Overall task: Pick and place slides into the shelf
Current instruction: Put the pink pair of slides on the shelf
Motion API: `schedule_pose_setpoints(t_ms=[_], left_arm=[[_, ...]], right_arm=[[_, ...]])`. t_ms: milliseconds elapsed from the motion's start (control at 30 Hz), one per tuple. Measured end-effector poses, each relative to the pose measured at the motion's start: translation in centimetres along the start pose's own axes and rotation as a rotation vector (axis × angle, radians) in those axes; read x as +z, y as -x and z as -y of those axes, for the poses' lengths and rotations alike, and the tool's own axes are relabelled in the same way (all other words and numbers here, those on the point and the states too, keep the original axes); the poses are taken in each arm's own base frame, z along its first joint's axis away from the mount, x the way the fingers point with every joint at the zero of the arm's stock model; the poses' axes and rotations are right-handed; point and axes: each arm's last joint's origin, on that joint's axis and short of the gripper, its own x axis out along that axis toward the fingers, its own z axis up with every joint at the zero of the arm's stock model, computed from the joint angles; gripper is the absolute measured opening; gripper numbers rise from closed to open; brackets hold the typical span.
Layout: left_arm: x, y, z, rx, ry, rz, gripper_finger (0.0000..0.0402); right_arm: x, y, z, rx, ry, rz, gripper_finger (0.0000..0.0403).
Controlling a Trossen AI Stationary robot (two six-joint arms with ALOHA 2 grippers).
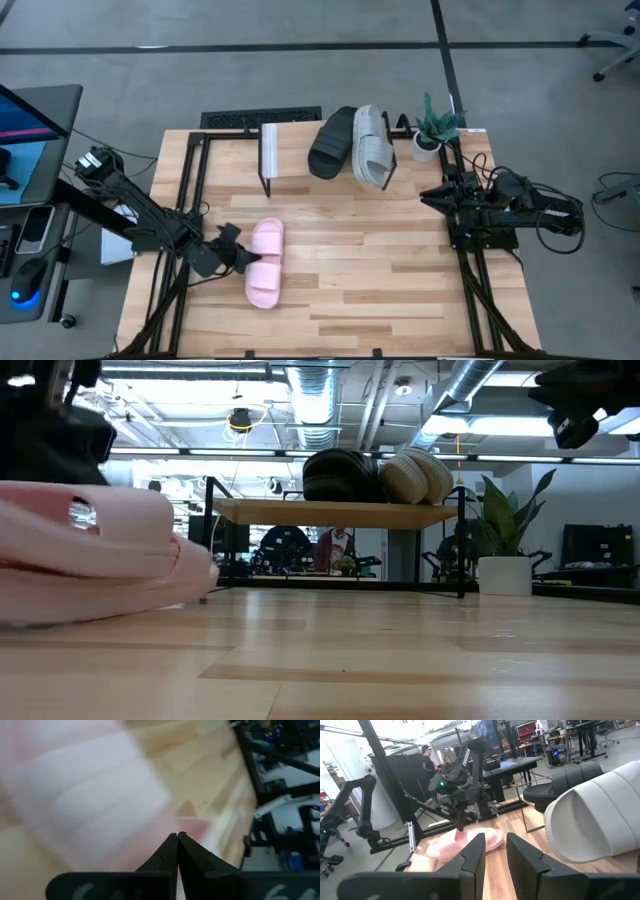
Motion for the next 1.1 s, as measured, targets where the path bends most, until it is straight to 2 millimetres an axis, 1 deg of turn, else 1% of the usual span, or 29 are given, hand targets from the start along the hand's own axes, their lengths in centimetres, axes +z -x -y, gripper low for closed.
schedule_pose_setpoints(t_ms=[200,333,433,567,667,800,867,933,1100], left_arm=[[0.2,0.4,2.1,-0.056,-0.043,-0.011,0.0],[0.5,0.8,2.7,0.012,-0.084,-0.016,0.0],[0.8,1.3,2.5,0.139,-0.096,-0.023,0.0],[1.3,2.3,1.5,0.34,-0.073,-0.019,0.0],[1.4,2.5,0.9,0.406,-0.053,-0.046,0.0],[1.1,2.3,0.2,0.43,-0.026,-0.113,0.0004],[1.1,2.2,0.2,0.426,-0.012,-0.117,0.0016],[1.1,2.2,0.2,0.423,-0.008,-0.113,0.0036],[1.1,2.2,0.3,0.417,-0.011,-0.101,0.011]], right_arm=[[-0.2,0.0,0.1,-0.006,-0.002,-0.02,0.0069],[-0.3,0.0,0.1,-0.01,-0.026,-0.036,0.0069],[-0.5,0.0,0.1,-0.016,-0.05,-0.052,0.0069],[-0.5,0.0,0.1,-0.016,-0.059,-0.055,0.0069],[-0.5,0.0,0.1,-0.016,-0.06,-0.055,0.0069],[-0.5,0.0,0.1,-0.016,-0.061,-0.055,0.0069],[-0.5,0.0,0.1,-0.017,-0.061,-0.055,0.0069],[-0.5,0.0,0.1,-0.016,-0.061,-0.055,0.0069],[-0.5,0.0,0.1,-0.017,-0.06,-0.055,0.0069]])
